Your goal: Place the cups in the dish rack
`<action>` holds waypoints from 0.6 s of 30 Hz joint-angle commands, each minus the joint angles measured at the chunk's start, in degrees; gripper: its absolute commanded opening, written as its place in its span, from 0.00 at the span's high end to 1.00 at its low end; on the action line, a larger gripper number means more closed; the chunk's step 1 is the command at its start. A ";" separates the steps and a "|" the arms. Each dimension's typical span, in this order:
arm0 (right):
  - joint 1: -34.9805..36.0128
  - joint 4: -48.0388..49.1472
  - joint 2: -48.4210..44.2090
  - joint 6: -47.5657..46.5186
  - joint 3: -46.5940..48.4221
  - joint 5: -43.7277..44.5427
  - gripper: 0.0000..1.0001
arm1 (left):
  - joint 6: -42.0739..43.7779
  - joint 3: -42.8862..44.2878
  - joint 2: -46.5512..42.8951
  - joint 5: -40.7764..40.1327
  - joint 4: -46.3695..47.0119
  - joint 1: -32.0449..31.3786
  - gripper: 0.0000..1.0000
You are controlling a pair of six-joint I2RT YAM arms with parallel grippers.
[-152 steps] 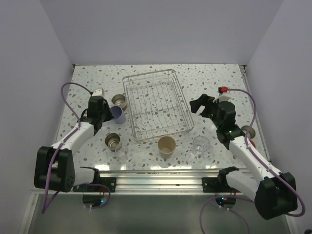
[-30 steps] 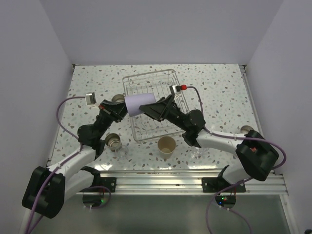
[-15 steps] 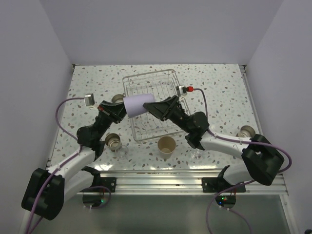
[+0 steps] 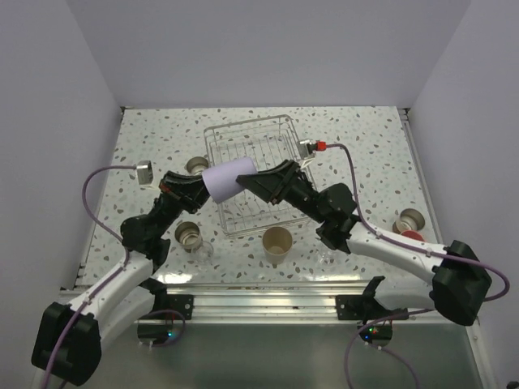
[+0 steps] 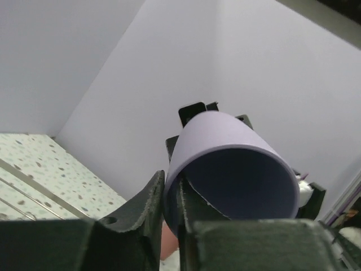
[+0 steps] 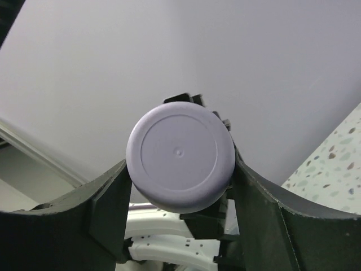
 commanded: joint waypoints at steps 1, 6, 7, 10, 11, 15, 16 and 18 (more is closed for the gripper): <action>-1.55 -11.16 -5.07 -9.28 2.72 9.64 1.00 | 9.98 2.26 -6.50 1.40 -4.54 0.02 0.72; -2.08 -22.32 -8.42 -16.04 5.35 15.18 1.00 | 16.23 5.06 -10.03 0.16 -18.35 0.10 0.39; -2.51 -22.86 -8.59 -16.58 5.70 15.88 1.00 | 16.75 5.42 -10.03 0.25 -19.23 0.02 0.29; -2.87 -27.24 -9.12 -19.91 8.42 17.89 1.00 | 19.04 6.91 -9.85 -0.01 -24.24 0.10 0.18; -2.95 -28.82 -9.12 -21.23 9.39 18.60 1.00 | 21.22 7.61 -10.29 -0.45 -29.12 0.10 0.16; -3.31 -43.90 -5.98 -33.59 17.90 25.36 1.00 | 29.75 15.41 -11.08 -14.88 -53.46 0.02 0.11; -4.00 -46.48 -4.65 -35.90 22.36 26.60 1.00 | 30.99 16.83 -10.91 -19.22 -58.57 0.10 0.10; -5.50 -53.67 -1.23 -41.33 29.30 29.32 1.00 | 33.37 20.52 -9.33 -31.05 -72.19 0.10 0.10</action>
